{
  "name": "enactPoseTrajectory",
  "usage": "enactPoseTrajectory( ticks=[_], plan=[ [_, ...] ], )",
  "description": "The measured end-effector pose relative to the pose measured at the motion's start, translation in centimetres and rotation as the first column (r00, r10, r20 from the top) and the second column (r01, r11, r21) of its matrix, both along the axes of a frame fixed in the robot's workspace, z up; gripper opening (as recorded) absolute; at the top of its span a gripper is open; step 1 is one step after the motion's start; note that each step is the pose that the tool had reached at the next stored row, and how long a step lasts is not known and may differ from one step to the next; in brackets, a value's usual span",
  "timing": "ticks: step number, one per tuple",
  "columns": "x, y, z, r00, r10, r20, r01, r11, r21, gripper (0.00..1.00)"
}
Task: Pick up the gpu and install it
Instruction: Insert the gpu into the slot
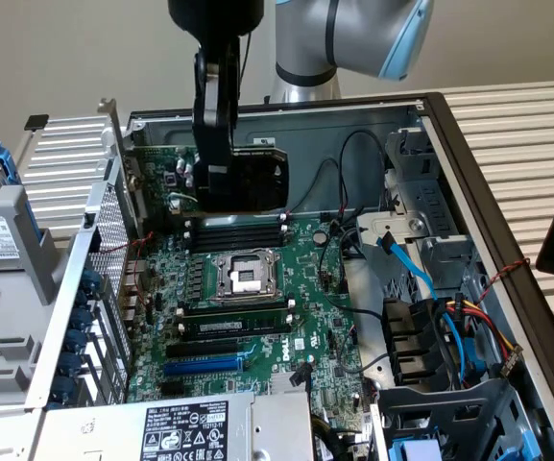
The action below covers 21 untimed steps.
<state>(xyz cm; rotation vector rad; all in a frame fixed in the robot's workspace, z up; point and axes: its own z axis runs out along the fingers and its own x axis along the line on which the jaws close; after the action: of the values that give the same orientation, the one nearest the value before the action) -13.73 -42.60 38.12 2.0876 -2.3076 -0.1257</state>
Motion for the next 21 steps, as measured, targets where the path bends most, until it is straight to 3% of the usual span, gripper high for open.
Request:
enactPoseTrajectory(
  ticks=[8, 15, 21],
  plan=[
    [-0.6, -0.3, -1.44, 1.0, 0.001, 0.0006, -0.001, 1.0, 0.0, 0.27],
    [-0.7, -1.46, -2.52, 1.0, 0.004, 0.0061, -0.004, 1.0, 0.0002, 0.27],
    [-1.0, -1.75, -3.16, 0.9999, 0.009, 0.0059, -0.009, 1.0, -0.0006, 0.27]
  ],
)
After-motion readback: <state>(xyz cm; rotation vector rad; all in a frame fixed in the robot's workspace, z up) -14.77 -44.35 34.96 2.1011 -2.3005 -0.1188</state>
